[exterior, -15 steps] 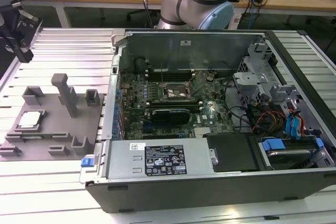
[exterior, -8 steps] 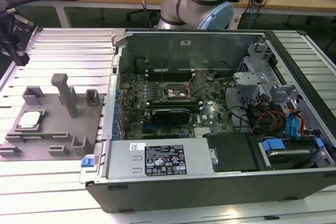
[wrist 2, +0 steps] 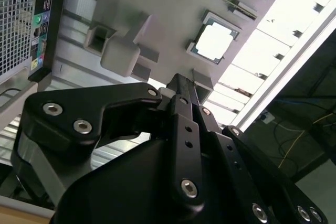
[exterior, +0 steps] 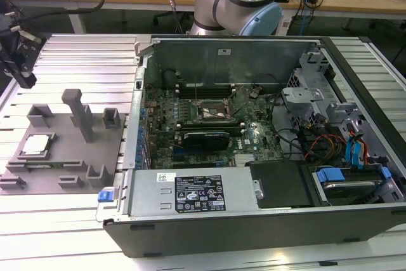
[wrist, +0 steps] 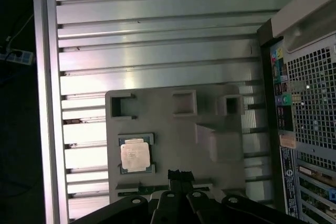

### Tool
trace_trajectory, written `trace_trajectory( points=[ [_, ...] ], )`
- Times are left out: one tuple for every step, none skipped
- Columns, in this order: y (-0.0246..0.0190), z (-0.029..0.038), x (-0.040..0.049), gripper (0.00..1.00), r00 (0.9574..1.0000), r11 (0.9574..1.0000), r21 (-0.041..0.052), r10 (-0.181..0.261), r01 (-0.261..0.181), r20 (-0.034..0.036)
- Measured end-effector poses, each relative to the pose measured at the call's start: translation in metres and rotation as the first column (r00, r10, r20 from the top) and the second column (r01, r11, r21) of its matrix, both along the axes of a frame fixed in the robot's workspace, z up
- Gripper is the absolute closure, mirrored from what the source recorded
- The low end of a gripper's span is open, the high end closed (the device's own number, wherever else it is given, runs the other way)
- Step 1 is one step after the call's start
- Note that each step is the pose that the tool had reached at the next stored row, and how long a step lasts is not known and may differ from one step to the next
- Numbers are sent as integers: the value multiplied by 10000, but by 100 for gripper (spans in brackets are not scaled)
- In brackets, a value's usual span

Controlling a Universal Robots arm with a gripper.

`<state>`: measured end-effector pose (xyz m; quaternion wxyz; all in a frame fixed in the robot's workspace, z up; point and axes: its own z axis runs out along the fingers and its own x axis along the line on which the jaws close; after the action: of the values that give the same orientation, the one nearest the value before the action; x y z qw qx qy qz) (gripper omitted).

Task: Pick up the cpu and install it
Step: 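Reach for the cpu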

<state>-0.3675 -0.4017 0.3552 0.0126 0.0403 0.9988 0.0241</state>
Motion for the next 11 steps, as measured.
trace_trajectory(
  points=[
    [-4, -17, -5, 89, 10000, 10000, 0, 0, 0, 0],
    [-8, -35, -13, 89, 10000, 10000, 1, 0, 0, 1],
    [-12, -53, -21, 89, 10000, 10000, 0, 1, -1, 1],
    [-17, -85, -34, 89, 10000, 10000, 0, 2, -2, 0],
    [-19, -102, -41, 89, 10000, 10000, 0, 1, -1, 1],
    [-21, -121, -47, 89, 10000, 10000, 1, 1, -1, 1],
    [-24, -150, -56, 89, 10000, 10000, 0, 1, -1, 0],
    [-27, -178, -64, 89, 10000, 10000, 0, 1, -1, 0],
    [-29, -198, -68, 89, 10000, 10000, 0, 1, -1, 0],
    [-31, -218, -73, 89, 10000, 10000, 0, 1, -1, 0],
    [-34, -244, -79, 89, 10000, 10000, 0, 1, -1, 0]
  ],
)
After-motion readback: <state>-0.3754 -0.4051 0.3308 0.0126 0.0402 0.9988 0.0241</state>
